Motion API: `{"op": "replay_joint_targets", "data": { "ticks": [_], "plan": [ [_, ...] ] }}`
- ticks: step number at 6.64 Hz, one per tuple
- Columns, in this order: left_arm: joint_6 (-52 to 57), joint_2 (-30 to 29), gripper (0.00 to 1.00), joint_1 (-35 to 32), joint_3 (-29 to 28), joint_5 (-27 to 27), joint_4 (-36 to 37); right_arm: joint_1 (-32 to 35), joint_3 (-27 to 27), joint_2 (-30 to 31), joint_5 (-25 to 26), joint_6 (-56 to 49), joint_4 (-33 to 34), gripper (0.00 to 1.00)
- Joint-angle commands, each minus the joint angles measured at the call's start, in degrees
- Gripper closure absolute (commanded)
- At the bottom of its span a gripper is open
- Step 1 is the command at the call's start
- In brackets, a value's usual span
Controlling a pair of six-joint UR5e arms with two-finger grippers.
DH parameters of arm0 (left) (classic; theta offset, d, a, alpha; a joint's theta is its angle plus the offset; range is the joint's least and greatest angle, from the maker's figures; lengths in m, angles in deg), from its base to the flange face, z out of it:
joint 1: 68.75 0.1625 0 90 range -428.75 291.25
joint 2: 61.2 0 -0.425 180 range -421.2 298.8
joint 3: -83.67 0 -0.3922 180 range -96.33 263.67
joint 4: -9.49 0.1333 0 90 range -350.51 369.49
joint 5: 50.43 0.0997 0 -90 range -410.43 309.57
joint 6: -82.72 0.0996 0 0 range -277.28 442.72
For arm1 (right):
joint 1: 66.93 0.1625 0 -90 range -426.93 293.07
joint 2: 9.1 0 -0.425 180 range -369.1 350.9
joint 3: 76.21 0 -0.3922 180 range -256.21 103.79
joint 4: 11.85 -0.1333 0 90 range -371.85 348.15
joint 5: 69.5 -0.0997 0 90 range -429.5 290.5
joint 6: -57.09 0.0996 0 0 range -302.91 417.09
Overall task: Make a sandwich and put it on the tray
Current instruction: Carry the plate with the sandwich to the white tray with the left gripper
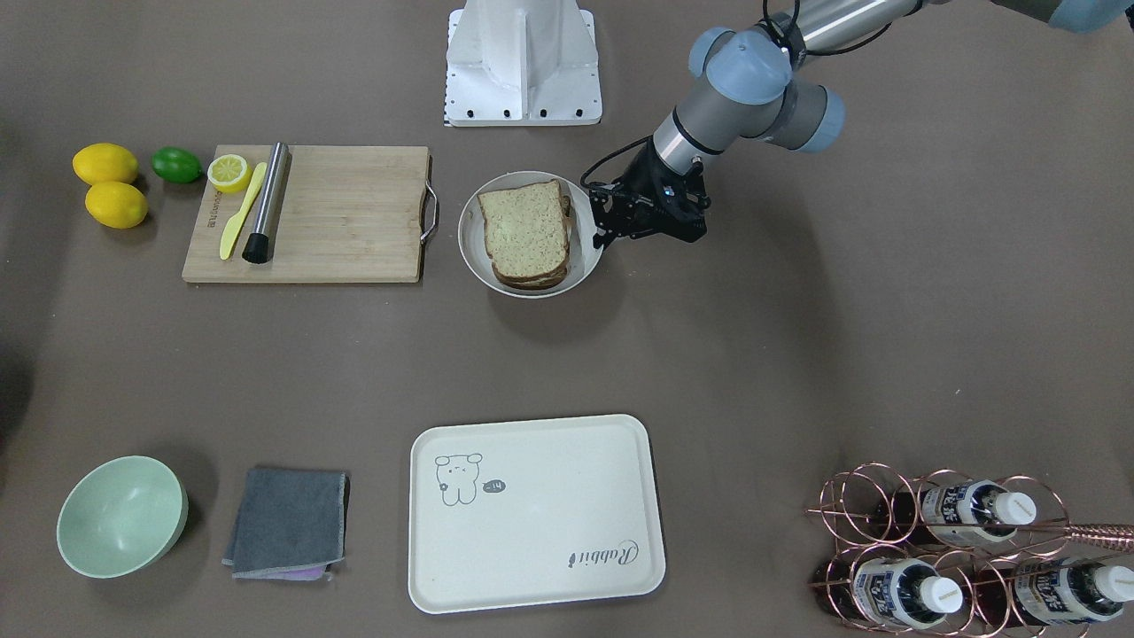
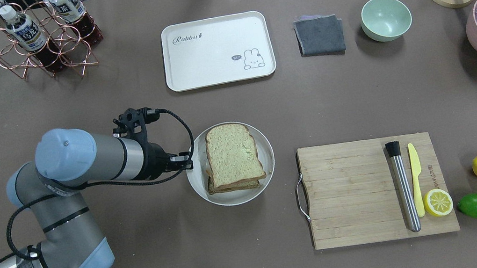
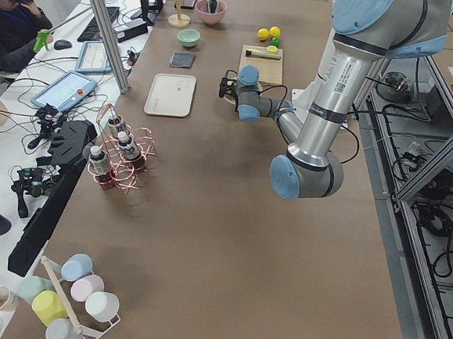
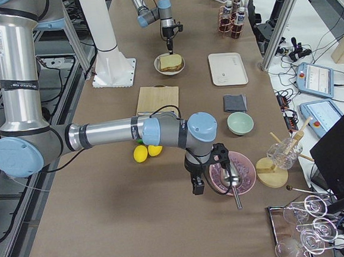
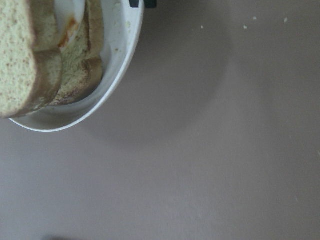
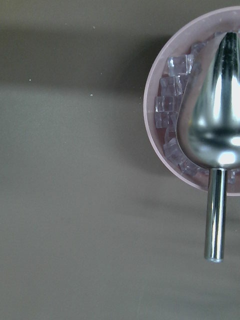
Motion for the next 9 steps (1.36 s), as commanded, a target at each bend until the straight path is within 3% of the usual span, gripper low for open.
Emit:
{"op": "replay_joint_targets", "data": {
  "ticks": [1,2,4,7,9],
  "plan": [
    [-0.06,-7.13,1.00,-9.05,-9.04,-9.47,0.00,0.00,-0.11,0.63,0.51,0.00,-0.14,0.00],
    [0.11,-11.87,1.00,-12.74,-15.62,-13.51,-0.09,0.26,-0.11,0.72,0.42,0.00,-0.14,0.00],
    [3.18,-21.79,1.00,-16.02,-29.85,-15.22,-0.35,1.23,-0.10,0.99,0.51,0.00,-0.14,0.00],
    [7.31,-34.54,1.00,-18.14,-49.89,-14.26,-2.71,2.37,-0.11,0.99,0.51,0.00,-0.14,0.00],
    [8.90,-40.10,1.00,-17.79,-60.38,-9.80,-5.71,2.46,-0.02,0.99,0.42,0.08,-0.14,0.00]
  ]
}}
